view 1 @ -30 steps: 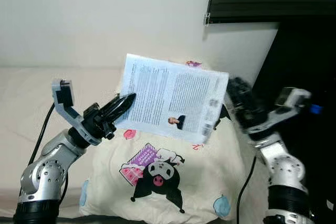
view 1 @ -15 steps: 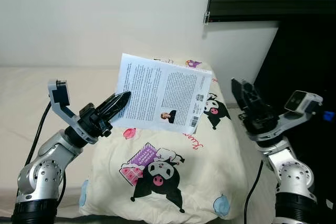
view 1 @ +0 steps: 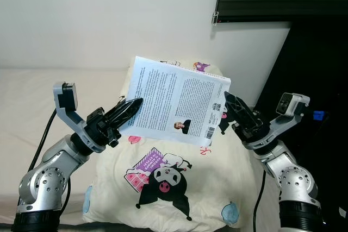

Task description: Clean up the room

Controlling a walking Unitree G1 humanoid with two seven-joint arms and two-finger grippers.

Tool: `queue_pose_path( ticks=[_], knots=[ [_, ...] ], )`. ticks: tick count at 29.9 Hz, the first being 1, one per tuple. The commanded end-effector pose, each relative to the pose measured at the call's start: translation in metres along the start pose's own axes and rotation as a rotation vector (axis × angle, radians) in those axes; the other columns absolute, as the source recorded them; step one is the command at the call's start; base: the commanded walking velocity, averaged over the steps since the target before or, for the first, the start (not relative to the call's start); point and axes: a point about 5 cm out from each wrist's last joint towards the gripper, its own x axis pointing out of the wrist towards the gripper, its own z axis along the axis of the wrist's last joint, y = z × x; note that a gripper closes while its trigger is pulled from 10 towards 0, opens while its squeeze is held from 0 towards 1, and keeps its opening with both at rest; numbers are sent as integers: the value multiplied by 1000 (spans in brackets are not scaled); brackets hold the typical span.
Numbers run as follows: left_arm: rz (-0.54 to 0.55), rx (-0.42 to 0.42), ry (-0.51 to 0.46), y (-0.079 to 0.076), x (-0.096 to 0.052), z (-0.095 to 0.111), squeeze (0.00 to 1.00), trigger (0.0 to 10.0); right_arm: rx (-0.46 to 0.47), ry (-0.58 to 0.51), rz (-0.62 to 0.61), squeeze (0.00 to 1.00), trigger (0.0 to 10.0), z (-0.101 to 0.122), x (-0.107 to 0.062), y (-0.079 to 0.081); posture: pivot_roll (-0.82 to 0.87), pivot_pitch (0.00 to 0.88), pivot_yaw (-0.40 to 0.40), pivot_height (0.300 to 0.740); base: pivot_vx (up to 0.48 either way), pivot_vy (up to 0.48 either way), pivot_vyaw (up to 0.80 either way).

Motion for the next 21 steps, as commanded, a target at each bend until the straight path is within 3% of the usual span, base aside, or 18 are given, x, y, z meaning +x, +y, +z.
queue_pose_path(
  ticks=[1,10,21],
  knots=[
    [-74,4,-9,-8,6,4,0,10000,12,44,35,0,10000,-6,6,5,-89,0,-16,740,0,0,0],
    [-46,10,-12,-4,3,5,0,10000,-27,-91,104,0,10000,23,-1,17,-94,0,-16,740,0,0,0],
    [-59,9,-15,-7,4,5,0,10000,-25,-100,68,0,10000,21,-3,13,-88,0,-16,740,0,0,0]
  ],
)
